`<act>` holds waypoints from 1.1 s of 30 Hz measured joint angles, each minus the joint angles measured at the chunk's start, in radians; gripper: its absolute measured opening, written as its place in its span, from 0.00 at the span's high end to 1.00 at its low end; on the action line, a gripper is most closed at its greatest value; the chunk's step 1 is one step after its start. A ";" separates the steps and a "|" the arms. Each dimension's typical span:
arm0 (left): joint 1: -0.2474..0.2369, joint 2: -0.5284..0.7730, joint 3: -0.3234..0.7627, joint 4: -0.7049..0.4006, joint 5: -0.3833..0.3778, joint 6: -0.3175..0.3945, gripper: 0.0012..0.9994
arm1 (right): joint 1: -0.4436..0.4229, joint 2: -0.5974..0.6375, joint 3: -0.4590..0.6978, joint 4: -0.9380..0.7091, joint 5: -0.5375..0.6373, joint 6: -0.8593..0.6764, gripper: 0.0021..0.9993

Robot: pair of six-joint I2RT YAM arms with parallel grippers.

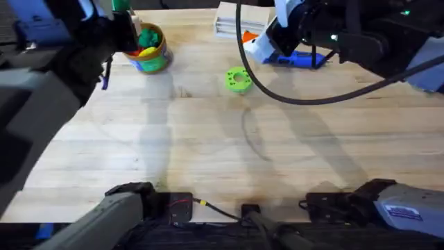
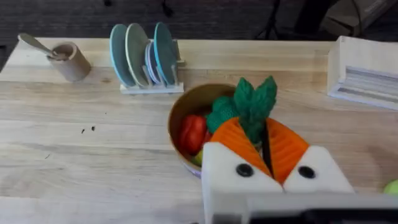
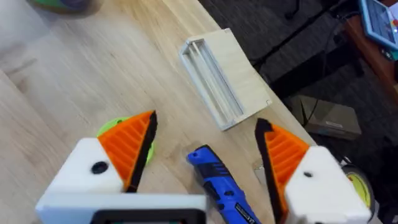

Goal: Pick up the gripper from the table and insert it into the empty holder that is missing its gripper. Then pick up a screw, insert it into the mounting hole, and use the screwdriver to tighten it. Finally, clean up the table by picking up the vegetable and placing it into the bucket.

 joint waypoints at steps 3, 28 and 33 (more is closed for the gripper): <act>0.000 0.094 0.000 0.058 -0.012 -0.014 0.98 | 0.000 0.000 0.000 0.000 0.000 0.000 0.01; 0.066 0.265 0.000 0.208 -0.041 -0.036 0.01 | 0.000 0.000 0.000 0.000 0.000 0.000 0.01; 0.064 0.160 -0.001 0.142 -0.041 -0.027 0.01 | 0.002 -0.016 0.000 -0.016 0.000 0.009 0.01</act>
